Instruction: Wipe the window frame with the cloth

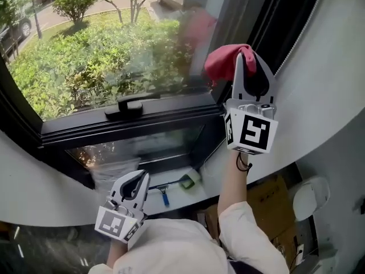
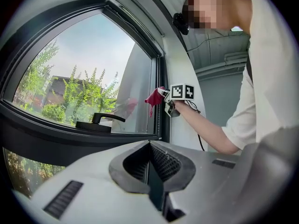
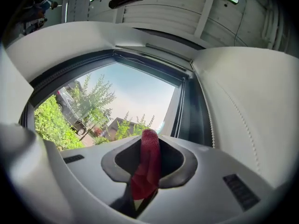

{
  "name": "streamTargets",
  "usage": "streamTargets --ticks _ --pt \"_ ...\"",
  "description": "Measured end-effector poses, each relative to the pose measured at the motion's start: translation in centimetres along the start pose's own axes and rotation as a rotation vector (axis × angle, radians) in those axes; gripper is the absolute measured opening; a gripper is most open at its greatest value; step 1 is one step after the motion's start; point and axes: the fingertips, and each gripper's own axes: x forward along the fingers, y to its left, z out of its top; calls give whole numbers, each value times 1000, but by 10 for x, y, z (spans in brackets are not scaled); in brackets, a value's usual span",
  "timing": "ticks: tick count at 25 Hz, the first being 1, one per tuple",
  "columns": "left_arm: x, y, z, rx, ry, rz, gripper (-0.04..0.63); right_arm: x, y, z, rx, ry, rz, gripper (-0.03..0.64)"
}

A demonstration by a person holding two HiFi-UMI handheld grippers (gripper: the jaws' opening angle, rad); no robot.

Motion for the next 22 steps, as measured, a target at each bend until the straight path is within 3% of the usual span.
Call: streamTargets --ticks 13,22 --pt "13 0 2 -9 -4 -38 11 28 -45 -4 -72 20 -128 92" --pt "11 8 0 -14 -4 -33 11 35 -42 -11 -61 0 -135 92"
